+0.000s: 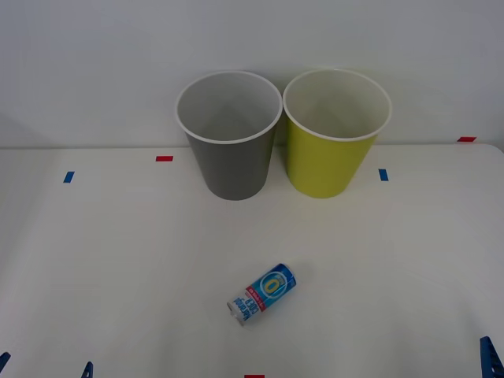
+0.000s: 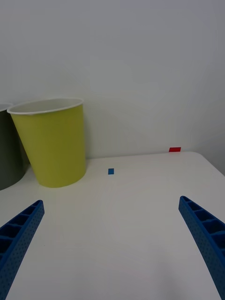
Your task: Put cans in the gray bin and PET bottles in the light green bin.
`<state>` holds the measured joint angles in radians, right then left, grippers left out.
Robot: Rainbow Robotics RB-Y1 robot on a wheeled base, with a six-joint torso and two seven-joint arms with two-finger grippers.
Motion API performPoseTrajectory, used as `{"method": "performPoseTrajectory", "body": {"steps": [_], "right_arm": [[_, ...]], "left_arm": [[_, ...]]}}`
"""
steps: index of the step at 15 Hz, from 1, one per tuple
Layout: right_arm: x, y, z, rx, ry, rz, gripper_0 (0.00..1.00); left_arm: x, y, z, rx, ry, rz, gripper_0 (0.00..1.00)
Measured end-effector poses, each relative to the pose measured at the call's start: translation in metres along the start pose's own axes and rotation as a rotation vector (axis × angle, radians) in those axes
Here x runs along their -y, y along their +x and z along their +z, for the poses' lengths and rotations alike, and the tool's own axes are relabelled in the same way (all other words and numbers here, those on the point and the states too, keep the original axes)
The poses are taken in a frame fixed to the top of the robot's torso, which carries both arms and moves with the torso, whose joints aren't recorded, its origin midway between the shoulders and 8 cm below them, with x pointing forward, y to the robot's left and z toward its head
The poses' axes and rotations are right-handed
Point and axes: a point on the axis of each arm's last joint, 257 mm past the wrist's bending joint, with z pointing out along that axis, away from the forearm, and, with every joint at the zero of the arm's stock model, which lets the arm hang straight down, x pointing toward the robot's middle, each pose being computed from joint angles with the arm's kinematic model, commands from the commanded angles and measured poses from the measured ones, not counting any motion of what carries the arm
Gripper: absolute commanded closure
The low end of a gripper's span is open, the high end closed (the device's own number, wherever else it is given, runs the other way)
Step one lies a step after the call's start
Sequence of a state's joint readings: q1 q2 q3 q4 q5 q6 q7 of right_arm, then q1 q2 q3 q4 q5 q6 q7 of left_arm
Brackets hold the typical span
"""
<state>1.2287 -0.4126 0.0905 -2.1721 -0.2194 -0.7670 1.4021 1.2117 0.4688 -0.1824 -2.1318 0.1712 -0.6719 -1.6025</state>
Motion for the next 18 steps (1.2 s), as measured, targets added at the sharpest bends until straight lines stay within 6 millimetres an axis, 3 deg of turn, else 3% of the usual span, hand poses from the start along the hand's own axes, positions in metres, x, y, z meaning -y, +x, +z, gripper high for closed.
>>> {"method": "performPoseTrajectory", "body": {"steps": [5,10,18], "right_arm": [[0.0,0.0,0.0,0.0,0.0,0.0,0.0],[0.0,0.0,0.0,0.0,0.0,0.0,0.0],[0.0,0.0,0.0,0.0,0.0,0.0,0.0]], "left_arm": [[0.012,0.012,0.042,-0.034,0.172,0.091,0.0],[0.047,0.016,0.075,-0.035,0.343,0.164,0.0],[0.097,0.013,0.109,-0.139,0.472,0.245,0.0]]}}
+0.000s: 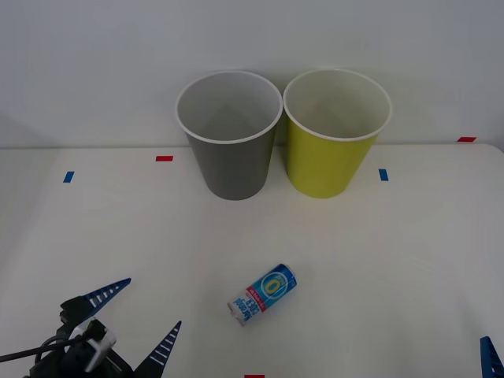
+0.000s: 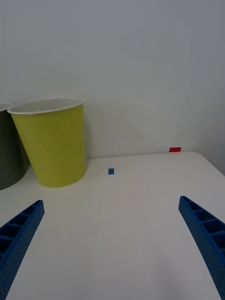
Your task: Put cans in the gray bin and PET bottles in the light green bin.
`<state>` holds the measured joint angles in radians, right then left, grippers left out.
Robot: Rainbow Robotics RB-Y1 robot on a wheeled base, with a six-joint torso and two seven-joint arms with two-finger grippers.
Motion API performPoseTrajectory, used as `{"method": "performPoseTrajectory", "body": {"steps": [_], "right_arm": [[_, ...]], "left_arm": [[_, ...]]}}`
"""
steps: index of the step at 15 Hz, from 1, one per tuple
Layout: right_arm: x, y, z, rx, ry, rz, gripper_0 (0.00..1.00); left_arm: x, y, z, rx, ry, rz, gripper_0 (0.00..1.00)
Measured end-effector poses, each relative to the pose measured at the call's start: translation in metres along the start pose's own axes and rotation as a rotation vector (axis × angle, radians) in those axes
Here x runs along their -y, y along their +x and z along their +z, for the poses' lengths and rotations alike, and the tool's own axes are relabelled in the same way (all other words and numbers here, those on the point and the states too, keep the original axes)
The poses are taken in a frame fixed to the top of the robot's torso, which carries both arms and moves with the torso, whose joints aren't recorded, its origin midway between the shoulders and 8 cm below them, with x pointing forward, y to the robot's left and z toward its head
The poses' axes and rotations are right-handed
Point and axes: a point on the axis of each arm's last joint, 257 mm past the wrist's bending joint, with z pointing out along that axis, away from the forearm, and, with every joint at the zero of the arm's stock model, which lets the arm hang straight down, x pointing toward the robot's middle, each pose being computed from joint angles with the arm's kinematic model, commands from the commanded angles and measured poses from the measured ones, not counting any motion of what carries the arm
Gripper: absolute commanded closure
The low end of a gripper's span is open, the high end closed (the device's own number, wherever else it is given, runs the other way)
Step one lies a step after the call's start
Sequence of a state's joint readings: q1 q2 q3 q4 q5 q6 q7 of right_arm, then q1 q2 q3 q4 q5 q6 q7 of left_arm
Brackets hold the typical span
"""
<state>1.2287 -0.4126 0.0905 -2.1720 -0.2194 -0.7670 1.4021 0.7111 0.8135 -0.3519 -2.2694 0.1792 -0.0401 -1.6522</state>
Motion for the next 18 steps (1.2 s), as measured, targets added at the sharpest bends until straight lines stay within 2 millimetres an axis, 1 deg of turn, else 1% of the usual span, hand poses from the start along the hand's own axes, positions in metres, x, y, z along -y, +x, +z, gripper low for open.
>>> {"method": "performPoseTrajectory", "body": {"steps": [2,5,7,9,11,13,16,18], "right_arm": [[0.0,0.0,0.0,0.0,0.0,0.0,0.0],[0.0,0.0,0.0,0.0,0.0,0.0,0.0],[0.0,0.0,0.0,0.0,0.0,0.0,0.0],[0.0,0.0,0.0,0.0,0.0,0.0,0.0],[0.0,0.0,0.0,0.0,0.0,0.0,0.0],[0.0,0.0,0.0,0.0,0.0,0.0,0.0],[0.0,0.0,0.0,0.0,0.0,0.0,0.0],[0.0,0.0,0.0,0.0,0.0,0.0,0.0]], "left_arm": [[0.004,-0.008,0.017,-0.007,0.028,0.018,0.0],[0.013,-0.008,0.034,-0.066,0.067,0.04,0.0],[0.018,-0.013,0.037,-0.113,0.085,0.049,0.0],[0.024,-0.017,0.037,-0.178,0.097,0.052,0.0],[0.025,-0.021,0.039,-0.229,0.099,0.055,0.0],[0.023,-0.031,0.051,-0.248,0.096,0.081,0.0],[0.021,-0.039,0.066,-0.29,0.098,0.122,0.0],[0.027,-0.043,0.073,-0.32,0.112,0.125,0.0]]}}
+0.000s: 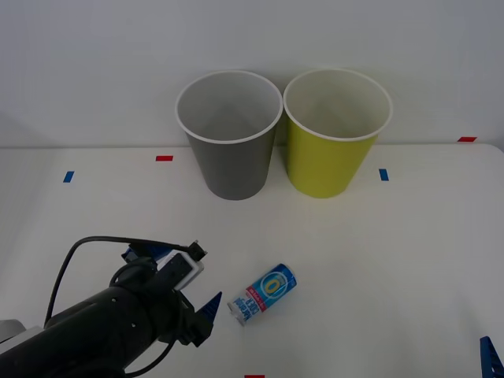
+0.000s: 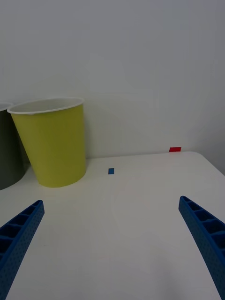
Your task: Put cans in the gray bin and PET bottles in the light green bin.
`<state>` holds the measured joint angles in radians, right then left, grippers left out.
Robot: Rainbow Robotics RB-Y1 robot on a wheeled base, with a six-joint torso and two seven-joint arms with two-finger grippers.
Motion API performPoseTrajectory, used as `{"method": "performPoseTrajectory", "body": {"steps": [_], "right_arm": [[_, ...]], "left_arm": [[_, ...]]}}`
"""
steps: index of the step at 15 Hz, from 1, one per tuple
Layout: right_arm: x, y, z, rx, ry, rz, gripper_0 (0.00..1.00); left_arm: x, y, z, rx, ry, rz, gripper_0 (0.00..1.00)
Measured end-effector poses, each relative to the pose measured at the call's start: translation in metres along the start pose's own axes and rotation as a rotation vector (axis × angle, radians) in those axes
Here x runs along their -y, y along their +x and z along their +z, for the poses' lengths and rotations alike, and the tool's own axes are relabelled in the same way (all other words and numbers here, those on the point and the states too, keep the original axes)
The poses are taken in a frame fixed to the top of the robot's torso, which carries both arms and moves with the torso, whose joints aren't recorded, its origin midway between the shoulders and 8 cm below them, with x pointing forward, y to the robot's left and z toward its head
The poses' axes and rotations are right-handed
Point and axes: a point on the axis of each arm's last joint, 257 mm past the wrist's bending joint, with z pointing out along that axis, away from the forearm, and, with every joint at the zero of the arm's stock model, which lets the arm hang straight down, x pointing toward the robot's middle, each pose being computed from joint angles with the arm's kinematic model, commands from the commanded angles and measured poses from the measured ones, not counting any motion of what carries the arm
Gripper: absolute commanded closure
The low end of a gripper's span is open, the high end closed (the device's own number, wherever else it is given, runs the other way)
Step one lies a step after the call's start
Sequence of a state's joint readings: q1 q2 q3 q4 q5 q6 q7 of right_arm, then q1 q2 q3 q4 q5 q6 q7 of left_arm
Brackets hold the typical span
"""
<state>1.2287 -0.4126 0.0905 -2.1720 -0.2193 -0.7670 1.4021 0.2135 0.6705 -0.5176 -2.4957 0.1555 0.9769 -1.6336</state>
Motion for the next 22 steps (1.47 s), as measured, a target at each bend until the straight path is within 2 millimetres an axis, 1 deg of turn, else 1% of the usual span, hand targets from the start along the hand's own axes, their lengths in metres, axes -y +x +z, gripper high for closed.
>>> {"method": "performPoseTrajectory", "body": {"steps": [3,5,8,16,19,22], "right_arm": [[0.0,0.0,0.0,0.0,0.0,0.0,0.0],[0.0,0.0,0.0,0.0,0.0,0.0,0.0],[0.0,0.0,0.0,0.0,0.0,0.0,0.0],[0.0,0.0,0.0,0.0,0.0,0.0,0.0],[0.0,0.0,0.0,0.0,0.0,0.0,0.0],[0.0,0.0,0.0,0.0,0.0,0.0,0.0]], "left_arm": [[0.008,-0.009,0.005,-0.023,0.017,-0.03,0.0],[0.014,-0.011,0.007,-0.04,0.029,-0.054,0.0],[0.01,-0.018,0.008,-0.031,0.017,-0.043,0.0],[0.021,-0.039,0.013,0.011,0.061,-0.067,0.0],[0.029,-0.039,0.015,-0.025,0.078,-0.077,0.0],[0.034,-0.043,0.017,-0.033,0.09,-0.082,0.0]]}}
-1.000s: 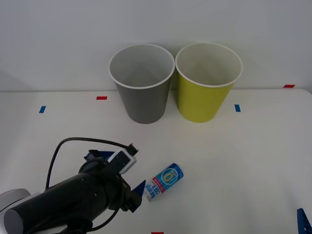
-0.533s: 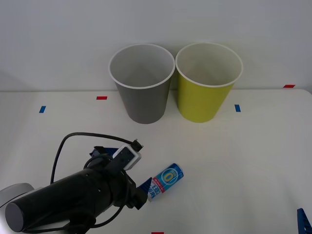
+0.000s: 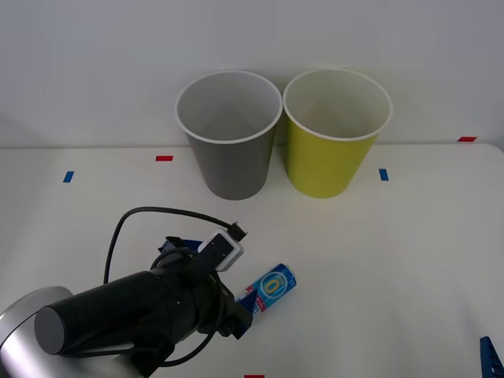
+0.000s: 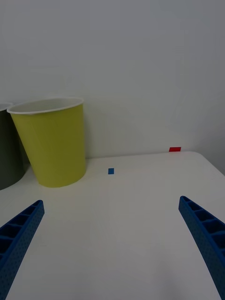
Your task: Put cans in the gray bin and PET bottles in the light green bin.
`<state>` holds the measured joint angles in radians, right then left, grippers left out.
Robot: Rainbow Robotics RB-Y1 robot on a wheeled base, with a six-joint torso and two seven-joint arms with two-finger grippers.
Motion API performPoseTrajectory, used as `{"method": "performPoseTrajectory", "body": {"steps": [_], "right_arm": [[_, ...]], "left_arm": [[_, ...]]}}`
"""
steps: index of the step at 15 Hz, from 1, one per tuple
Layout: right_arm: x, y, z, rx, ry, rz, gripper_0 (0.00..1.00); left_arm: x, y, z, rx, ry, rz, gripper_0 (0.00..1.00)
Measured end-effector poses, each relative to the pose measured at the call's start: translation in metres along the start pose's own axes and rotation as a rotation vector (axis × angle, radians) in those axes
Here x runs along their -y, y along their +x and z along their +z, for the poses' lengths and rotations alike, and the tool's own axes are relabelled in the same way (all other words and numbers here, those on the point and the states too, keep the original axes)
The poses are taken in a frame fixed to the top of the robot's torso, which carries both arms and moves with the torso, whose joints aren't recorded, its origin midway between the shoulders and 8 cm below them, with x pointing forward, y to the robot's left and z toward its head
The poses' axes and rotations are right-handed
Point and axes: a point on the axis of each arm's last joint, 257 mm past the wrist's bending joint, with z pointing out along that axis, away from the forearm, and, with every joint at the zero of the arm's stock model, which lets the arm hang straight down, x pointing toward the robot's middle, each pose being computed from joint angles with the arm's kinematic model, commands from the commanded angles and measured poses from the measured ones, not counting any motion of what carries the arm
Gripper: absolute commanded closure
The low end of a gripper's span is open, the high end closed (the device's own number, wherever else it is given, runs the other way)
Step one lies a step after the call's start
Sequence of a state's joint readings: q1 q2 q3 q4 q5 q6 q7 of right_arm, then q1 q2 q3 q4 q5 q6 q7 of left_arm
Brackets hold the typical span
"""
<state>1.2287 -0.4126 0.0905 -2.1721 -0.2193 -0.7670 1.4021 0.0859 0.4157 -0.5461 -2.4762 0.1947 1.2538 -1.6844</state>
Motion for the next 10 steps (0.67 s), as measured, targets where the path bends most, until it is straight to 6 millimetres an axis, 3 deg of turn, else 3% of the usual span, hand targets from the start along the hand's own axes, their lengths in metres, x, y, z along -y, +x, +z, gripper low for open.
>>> {"method": "performPoseTrajectory", "body": {"steps": [5,10], "right_arm": [[0.0,0.0,0.0,0.0,0.0,0.0,0.0],[0.0,0.0,0.0,0.0,0.0,0.0,0.0]], "left_arm": [[-0.009,0.001,0.016,-0.025,-0.013,0.05,0.0],[-0.003,-0.001,0.023,-0.027,0.001,0.094,0.0]]}}
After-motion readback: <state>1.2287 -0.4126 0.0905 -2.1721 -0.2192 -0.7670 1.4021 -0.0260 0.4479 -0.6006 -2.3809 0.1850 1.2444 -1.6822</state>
